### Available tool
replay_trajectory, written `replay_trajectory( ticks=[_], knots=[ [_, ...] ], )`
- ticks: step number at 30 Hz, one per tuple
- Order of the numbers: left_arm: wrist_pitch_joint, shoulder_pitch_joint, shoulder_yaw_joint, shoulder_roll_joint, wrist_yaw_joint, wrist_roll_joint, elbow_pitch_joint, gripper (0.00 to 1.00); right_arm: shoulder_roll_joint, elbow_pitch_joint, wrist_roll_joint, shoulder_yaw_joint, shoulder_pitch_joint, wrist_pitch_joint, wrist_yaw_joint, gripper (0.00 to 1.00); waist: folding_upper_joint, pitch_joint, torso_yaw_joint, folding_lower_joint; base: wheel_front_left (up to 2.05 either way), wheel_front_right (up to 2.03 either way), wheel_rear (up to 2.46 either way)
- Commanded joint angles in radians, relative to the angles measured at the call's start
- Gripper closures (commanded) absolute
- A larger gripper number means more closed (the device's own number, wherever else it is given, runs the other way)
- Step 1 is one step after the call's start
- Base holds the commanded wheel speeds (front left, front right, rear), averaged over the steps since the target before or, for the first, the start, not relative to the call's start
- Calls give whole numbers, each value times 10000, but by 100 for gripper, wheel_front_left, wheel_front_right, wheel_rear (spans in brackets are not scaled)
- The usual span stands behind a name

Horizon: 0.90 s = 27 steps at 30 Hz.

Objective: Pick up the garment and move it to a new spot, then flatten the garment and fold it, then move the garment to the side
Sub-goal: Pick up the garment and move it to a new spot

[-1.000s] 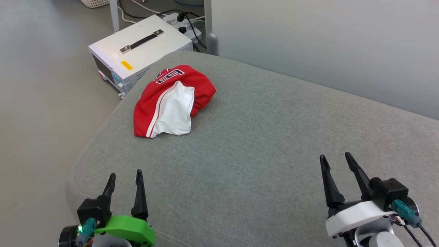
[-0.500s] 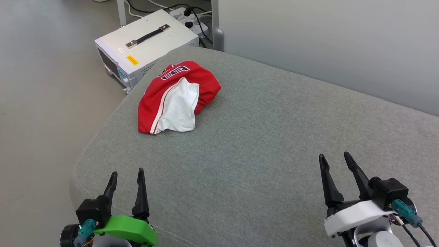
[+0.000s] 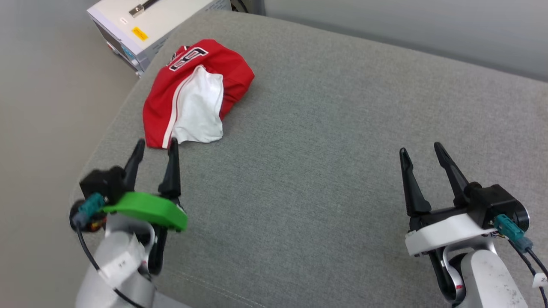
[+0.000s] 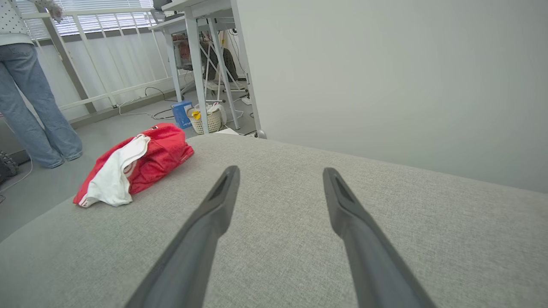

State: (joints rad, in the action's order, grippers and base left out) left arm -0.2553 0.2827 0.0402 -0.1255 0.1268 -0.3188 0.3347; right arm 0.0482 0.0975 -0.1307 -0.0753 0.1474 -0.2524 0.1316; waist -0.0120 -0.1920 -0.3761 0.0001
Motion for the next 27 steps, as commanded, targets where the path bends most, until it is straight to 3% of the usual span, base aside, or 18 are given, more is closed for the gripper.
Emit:
replay_trajectory(
  ticks=[1,10,13,17,23,27],
  knots=[
    [118,658,181,-330,31,-399,265,0,20,-68,115,-3,253,-93,-9,0,120,-1196,626,-1,0,0,0],
    [3971,3982,1487,-2440,36,-2825,1751,0,20,-315,325,-128,996,-93,-9,0,120,-2607,1425,-1,0,0,0],
    [5629,4592,2058,-3093,37,-4055,1952,0,20,-366,355,-186,1189,-93,-9,0,120,-2947,1694,-1,0,0,0],
    [6900,5101,2364,-3891,37,-4938,2258,0,20,-422,340,-277,1395,-93,-9,0,120,-3310,2014,-1,0,0,0],
    [7649,5449,2598,-4478,37,-5457,2964,0,20,-407,277,-370,1483,-93,-9,0,120,-3581,2299,-1,0,0,0],
    [7588,5419,2700,-4458,38,-5782,3310,0,20,-368,268,-378,1458,-93,-9,0,120,-3570,2345,-1,0,0,0]
  ],
)
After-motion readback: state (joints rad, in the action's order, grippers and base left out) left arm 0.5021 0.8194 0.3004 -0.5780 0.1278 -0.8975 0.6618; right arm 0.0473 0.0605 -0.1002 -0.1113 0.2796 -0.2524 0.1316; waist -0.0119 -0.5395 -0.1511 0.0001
